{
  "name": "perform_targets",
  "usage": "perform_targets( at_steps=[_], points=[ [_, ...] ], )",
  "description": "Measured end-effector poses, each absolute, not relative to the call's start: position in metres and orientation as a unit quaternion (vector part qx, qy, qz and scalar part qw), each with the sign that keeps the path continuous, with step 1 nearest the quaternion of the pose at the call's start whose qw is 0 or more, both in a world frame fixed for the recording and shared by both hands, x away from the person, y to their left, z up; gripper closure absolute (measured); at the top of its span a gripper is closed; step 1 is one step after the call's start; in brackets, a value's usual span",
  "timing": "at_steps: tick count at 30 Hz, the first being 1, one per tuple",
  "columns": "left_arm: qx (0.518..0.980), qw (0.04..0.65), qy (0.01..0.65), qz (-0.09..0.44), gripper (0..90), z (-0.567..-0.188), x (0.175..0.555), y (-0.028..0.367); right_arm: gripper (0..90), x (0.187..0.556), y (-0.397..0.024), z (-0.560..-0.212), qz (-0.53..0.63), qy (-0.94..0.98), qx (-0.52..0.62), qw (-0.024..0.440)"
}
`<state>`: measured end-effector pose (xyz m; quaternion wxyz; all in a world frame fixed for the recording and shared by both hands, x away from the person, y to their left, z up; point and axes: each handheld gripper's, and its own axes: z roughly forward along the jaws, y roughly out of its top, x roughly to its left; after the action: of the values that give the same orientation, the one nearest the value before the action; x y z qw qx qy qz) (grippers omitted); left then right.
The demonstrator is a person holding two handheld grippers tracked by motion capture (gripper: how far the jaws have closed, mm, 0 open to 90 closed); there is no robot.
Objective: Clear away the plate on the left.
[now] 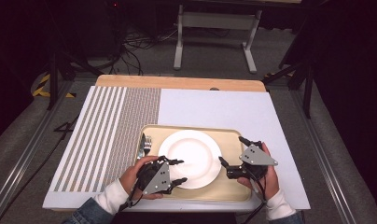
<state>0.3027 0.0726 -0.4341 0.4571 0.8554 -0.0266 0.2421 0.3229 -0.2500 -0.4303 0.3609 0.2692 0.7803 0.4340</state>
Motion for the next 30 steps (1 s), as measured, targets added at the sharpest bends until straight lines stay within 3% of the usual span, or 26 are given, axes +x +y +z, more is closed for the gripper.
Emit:
perform_targets(
  at_steps=[30],
  points=[
    [0.834, 0.477, 0.031, 0.276, 13.5, -0.420, 0.314, 0.097, 7.1, 0.319, -0.249, -0.428, 0.440, 0.780, 0.256, 0.364]
  ],
)
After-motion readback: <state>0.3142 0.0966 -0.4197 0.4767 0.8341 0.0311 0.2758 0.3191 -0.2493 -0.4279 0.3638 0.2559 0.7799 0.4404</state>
